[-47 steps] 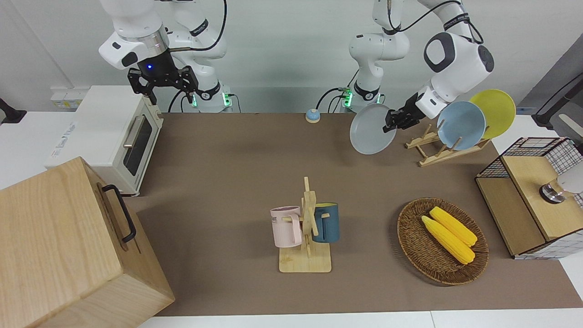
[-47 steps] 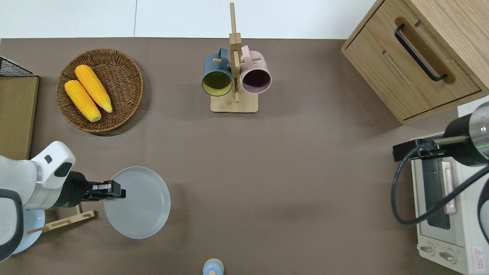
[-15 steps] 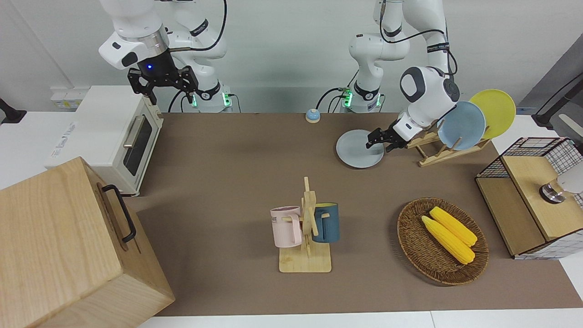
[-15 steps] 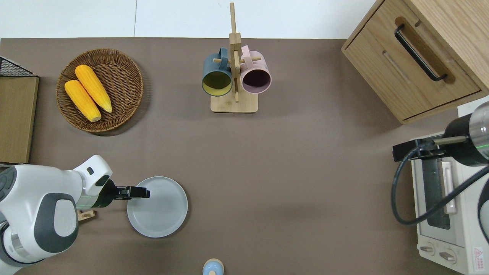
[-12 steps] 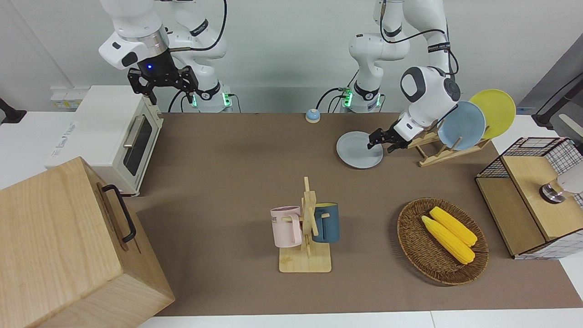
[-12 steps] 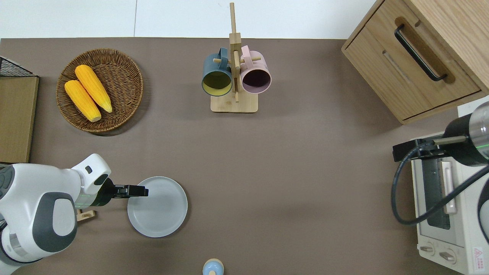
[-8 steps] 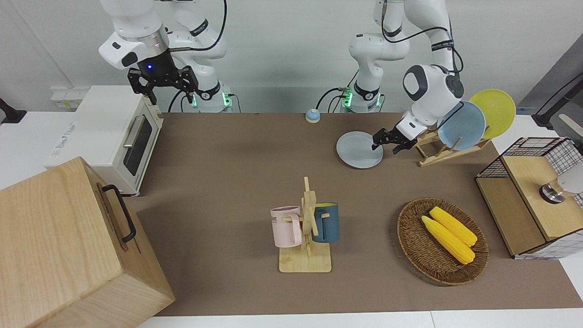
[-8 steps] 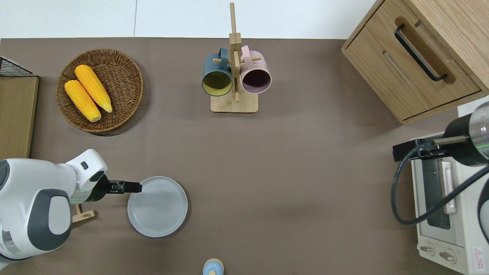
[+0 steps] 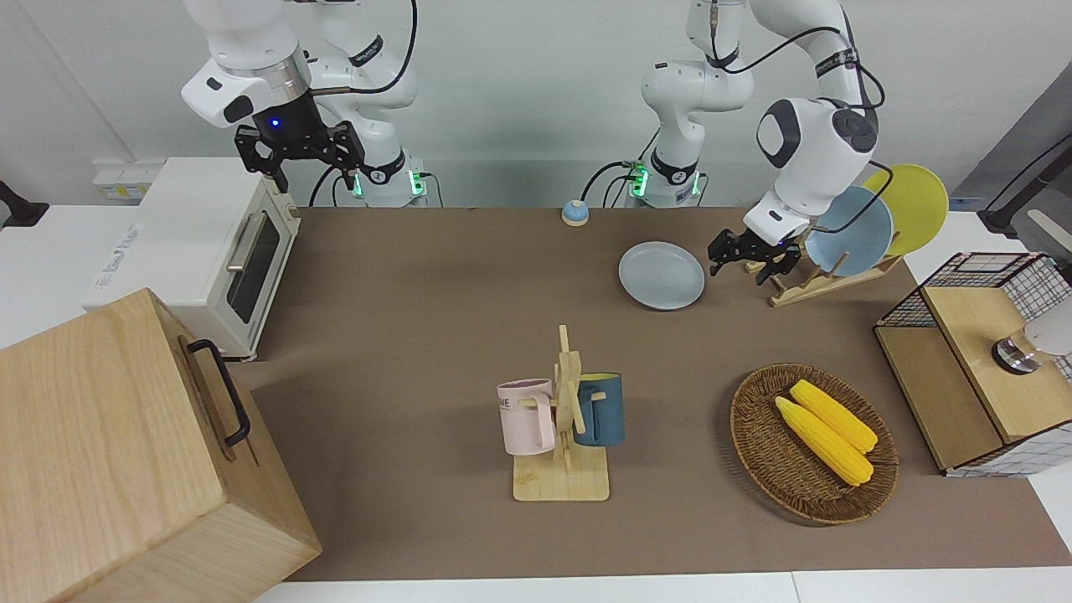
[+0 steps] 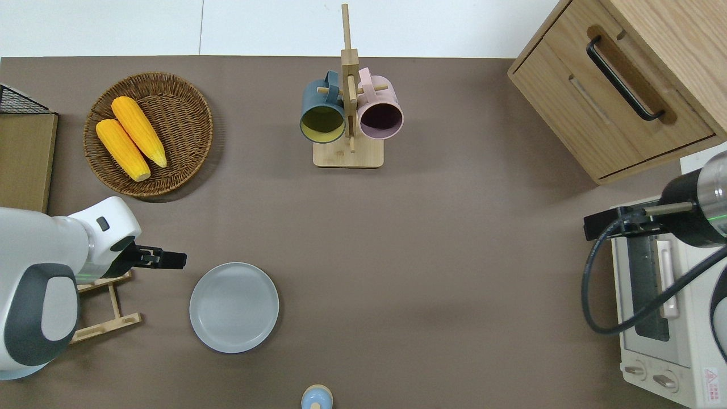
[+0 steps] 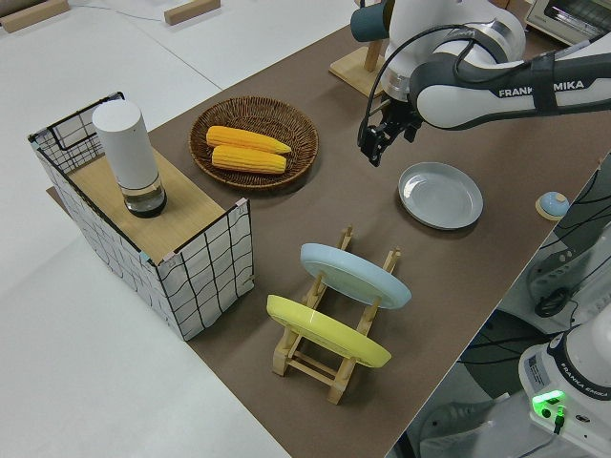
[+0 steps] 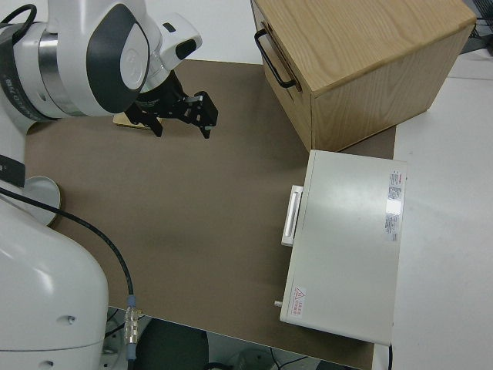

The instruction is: Pick gray plate from low plate rack and place it on table with left arm

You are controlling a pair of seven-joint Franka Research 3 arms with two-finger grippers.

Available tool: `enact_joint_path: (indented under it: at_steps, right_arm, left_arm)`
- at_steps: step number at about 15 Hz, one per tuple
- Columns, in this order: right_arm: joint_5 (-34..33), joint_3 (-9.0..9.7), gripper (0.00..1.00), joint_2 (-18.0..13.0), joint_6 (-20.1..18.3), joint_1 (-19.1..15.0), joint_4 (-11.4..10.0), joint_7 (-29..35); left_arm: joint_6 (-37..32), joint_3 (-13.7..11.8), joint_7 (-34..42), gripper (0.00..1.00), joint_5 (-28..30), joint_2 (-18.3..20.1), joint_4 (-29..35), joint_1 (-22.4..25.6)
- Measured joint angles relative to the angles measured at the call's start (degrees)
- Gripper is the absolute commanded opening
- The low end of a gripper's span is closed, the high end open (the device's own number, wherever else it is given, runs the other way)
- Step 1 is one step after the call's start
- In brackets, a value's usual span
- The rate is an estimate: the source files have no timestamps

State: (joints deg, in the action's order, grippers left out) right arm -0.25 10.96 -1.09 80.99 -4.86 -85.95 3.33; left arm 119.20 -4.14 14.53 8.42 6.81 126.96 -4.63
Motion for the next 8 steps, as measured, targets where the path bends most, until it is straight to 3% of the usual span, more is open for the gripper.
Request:
enact_joint_path:
  at_steps: [8]
  right_arm:
    - [0.00, 0.00, 0.990, 0.00, 0.00, 0.00, 0.00, 0.00]
  left_arm:
    - [-10.33, -0.17, -0.01, 1.00, -2.81, 0.17, -11.25, 0.00]
